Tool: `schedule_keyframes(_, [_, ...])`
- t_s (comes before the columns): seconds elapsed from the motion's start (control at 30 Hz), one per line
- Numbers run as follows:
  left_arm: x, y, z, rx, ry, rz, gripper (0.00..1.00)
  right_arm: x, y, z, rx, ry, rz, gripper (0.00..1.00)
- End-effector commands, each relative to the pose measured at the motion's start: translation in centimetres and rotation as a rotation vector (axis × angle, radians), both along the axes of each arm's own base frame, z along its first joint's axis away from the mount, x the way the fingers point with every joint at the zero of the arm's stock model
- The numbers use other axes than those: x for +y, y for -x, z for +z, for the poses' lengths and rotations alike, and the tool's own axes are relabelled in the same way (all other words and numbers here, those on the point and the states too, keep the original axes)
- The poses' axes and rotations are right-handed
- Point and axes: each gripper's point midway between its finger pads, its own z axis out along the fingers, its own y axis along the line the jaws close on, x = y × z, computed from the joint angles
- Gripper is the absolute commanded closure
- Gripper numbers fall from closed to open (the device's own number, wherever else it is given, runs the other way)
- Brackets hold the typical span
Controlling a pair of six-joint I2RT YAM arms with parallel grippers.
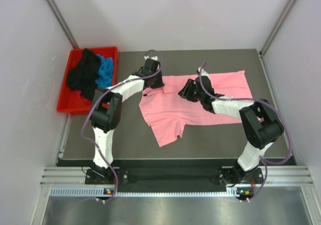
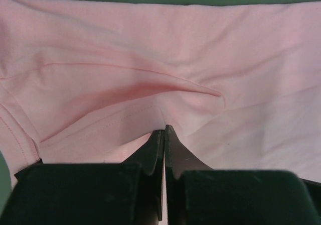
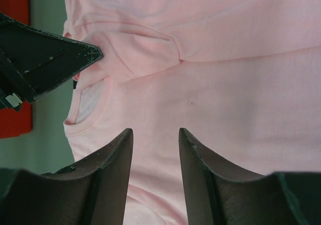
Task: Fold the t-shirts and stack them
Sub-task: Fold the tshirt
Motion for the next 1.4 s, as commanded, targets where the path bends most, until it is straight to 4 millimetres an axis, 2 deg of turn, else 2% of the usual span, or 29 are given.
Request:
schedule_keyframes(0.0, [-0.7,0.0,4.5,-0.049,0.090,0.007,1.00,0.6,0.2,2.8,-0.071,-0.028,0.023,0.57])
schedule_keyframes(0.3, [-1.6,1.7,4.3,0.047,0.162,0.003,1.00,2.6,1.0,1.7,-0.072,-0.002,0.131,0.55])
schedule_keyframes(0.47, [-1.9,2.4,4.3,0.086,0.203,0.019,1.00,3.1,1.4,0.5,0.061,-0.121,0.024,0.47])
schedule_keyframes(0.63, [-2.8,3.6,4.4,0.139,0.269,0.003,1.00,2.7,1.3,0.0,0.106,-0.147,-0.051,0.45])
schedule_keyframes(0.77, [-2.1,4.6,3.5,0.187,0.243,0.027,1.00,1.7,1.6,-0.4,0.112,-0.107,-0.077,0.46])
schedule_keyframes(0.83, [-1.9,4.9,3.2,0.190,0.243,0.037,1.00,1.7,1.5,-0.4,0.111,-0.105,-0.075,0.47])
schedule_keyframes(1.1, [-2.3,4.8,2.7,0.235,0.307,0.054,1.00,2.8,1.3,-1.4,0.183,-0.270,-0.159,0.55])
schedule_keyframes(1.13, [-2.2,4.7,2.5,0.245,0.312,0.059,1.00,3.1,1.0,-1.0,0.166,-0.299,-0.159,0.57])
schedule_keyframes(1.17, [-2.2,4.6,2.4,0.251,0.319,0.062,1.00,3.3,0.9,-1.0,0.170,-0.320,-0.166,0.63])
schedule_keyframes(1.27, [-1.9,4.6,1.9,0.284,0.349,0.078,1.00,3.8,0.8,-2.0,0.196,-0.343,-0.170,0.71])
schedule_keyframes(1.3, [-1.9,4.7,1.8,0.297,0.360,0.082,1.00,3.9,0.8,-2.7,0.210,-0.341,-0.171,0.71])
schedule_keyframes(1.37, [-1.9,4.6,1.5,0.307,0.365,0.084,1.00,4.4,0.8,-2.8,0.209,-0.363,-0.164,0.71])
